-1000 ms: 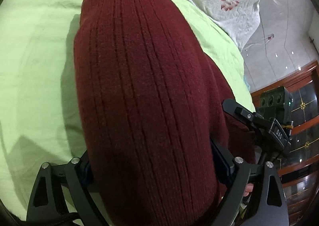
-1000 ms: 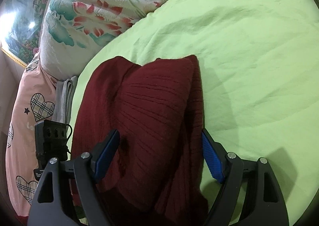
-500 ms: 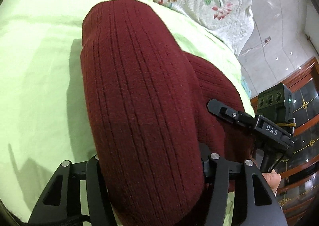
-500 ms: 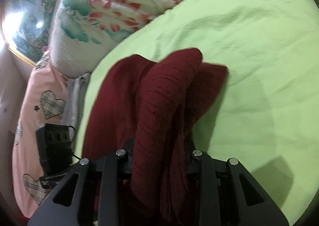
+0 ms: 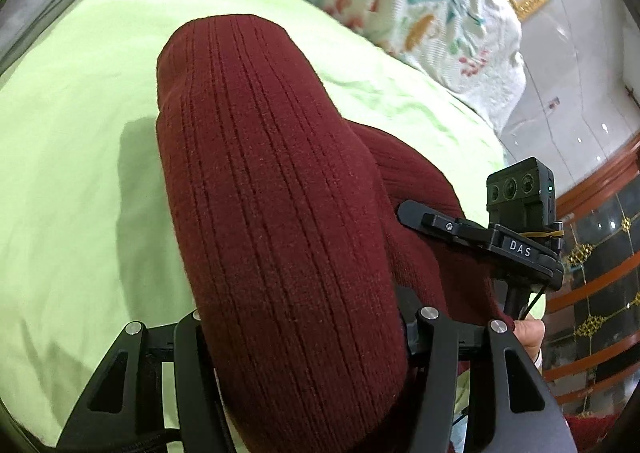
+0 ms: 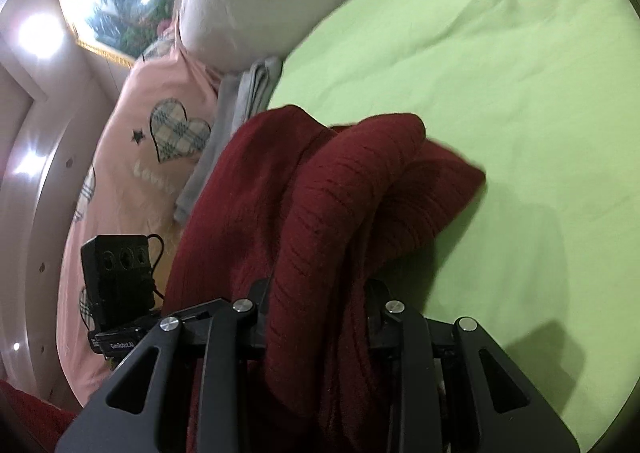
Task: Fold large clothes
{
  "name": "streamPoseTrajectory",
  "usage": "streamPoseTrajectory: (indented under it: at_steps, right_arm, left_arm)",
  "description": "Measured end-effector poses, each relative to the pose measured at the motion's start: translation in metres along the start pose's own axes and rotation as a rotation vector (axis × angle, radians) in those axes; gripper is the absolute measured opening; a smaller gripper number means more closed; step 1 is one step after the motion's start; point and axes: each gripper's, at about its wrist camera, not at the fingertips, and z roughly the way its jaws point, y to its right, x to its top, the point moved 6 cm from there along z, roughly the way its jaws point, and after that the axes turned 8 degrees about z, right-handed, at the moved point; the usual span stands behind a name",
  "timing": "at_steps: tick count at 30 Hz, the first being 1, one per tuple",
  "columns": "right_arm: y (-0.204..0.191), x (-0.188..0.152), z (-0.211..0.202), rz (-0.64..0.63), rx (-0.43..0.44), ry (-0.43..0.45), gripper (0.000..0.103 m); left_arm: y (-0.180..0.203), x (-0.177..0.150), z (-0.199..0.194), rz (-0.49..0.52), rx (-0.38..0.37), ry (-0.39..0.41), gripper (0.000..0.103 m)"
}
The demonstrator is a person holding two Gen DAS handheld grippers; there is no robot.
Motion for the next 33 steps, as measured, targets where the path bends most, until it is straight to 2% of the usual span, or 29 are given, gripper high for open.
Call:
streamPoseTrajectory:
  at_steps: [4, 8, 15, 18, 22, 23, 27, 29, 31, 33]
  right_arm:
    - [0.011, -0.007, 0.015, 0.021, -0.036, -0.014, 0.030]
    - [0.016, -0.007, 0.014, 0.027, -0.061, -0.011, 0.030]
    - [0.020, -0.011, 0.014, 0.049, -0.084, 0.004, 0.033]
    - [0.020, -0.016, 0.013, 0.054, -0.093, 0.017, 0.034]
    - [0.020, -0.013, -0.003, 0.049, -0.167, 0.056, 0.064]
    - [0.020, -0.011, -0.010, 0.049, -0.176, 0.076, 0.071]
    - [0.014, 0.008, -0.046, 0.027, -0.191, 0.186, 0.072]
    - [0.010, 0.015, -0.048, 0.006, -0.192, 0.193, 0.072]
    - [0.005, 0.019, -0.042, -0.013, -0.198, 0.179, 0.072]
    - [0.002, 0.021, -0.028, -0.022, -0.206, 0.153, 0.071]
  left_arm:
    - [-0.018, -0.018, 0.006, -0.044, -0.022, 0.018, 0.061]
    - [-0.020, -0.021, 0.011, -0.048, -0.026, 0.037, 0.065]
    - [-0.025, -0.028, 0.015, -0.061, -0.048, 0.023, 0.070]
    - [-0.017, -0.022, 0.019, -0.031, -0.037, 0.012, 0.073]
    - [-0.022, -0.019, 0.007, -0.057, -0.038, 0.005, 0.075]
    - [-0.023, -0.019, 0.001, -0.057, -0.030, 0.014, 0.075]
    - [-0.028, -0.019, -0.037, -0.038, 0.035, 0.102, 0.074]
    - [-0.027, -0.016, -0.058, -0.028, 0.073, 0.183, 0.072]
    - [-0.021, -0.012, -0.069, 0.002, 0.056, 0.239, 0.065]
    - [-0.018, -0.010, -0.064, 0.029, 0.056, 0.234, 0.061]
